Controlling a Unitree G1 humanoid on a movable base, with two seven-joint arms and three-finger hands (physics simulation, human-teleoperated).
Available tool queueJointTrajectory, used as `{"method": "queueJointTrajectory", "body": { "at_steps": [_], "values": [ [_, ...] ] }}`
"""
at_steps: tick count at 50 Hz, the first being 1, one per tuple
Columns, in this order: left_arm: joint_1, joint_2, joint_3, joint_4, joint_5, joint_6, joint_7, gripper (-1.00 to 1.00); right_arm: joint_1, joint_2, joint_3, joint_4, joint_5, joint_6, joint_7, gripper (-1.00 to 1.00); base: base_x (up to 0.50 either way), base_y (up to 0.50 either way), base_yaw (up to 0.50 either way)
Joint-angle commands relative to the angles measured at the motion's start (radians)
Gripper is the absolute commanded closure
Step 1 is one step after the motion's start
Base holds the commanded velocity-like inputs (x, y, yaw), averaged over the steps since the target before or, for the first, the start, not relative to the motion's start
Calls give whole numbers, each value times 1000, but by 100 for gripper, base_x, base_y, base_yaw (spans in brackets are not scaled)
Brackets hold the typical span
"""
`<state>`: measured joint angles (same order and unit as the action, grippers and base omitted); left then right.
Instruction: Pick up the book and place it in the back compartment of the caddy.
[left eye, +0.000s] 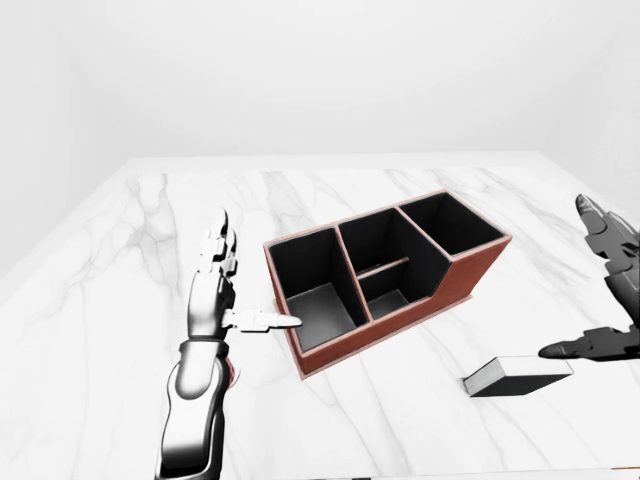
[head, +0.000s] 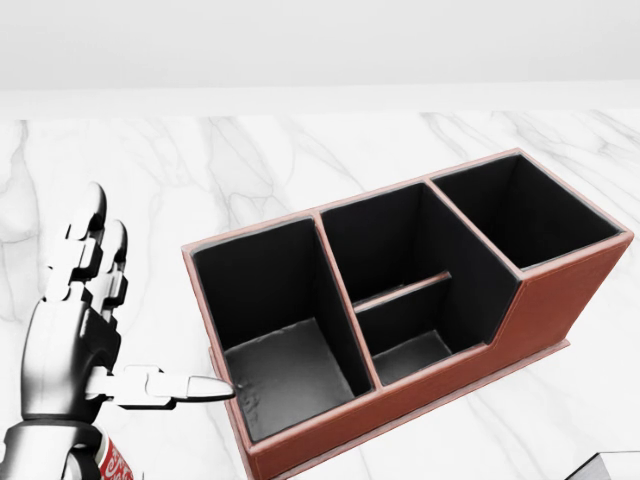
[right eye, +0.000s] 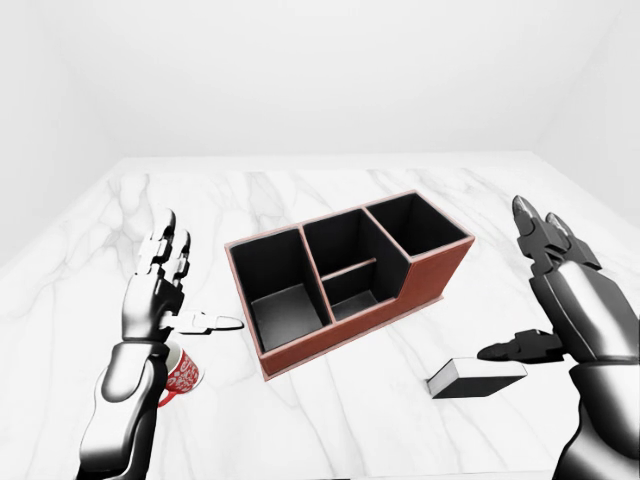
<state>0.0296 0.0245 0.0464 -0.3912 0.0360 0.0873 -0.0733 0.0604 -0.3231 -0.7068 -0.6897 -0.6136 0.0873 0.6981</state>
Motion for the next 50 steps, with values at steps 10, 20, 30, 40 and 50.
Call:
{"method": "queueJointTrajectory", "body": {
  "at_steps": [10, 20, 30, 40, 50],
  "values": [
    [0, 0, 1, 11, 1, 0, 0, -100, 39, 26, -21, 35, 1, -41, 0, -100, 0, 0, 0],
    [1, 0, 1, 14, 2, 0, 0, -100, 62, 44, -31, 55, -2, -106, 0, -100, 0, 0, 0],
    [-1, 1, 1, 16, 2, 0, 0, -100, 75, 50, -36, 102, -20, -175, 0, -100, 0, 0, 0],
    [2, 0, -1, 16, 4, 0, 0, -100, 69, 43, -31, 141, -32, -175, 0, -100, 0, 0, 0],
    [1, -1, -3, 20, 5, 0, 1, -100, 76, 37, -15, 215, -64, -175, 0, -100, 0, 0, 0]
  ]
}}
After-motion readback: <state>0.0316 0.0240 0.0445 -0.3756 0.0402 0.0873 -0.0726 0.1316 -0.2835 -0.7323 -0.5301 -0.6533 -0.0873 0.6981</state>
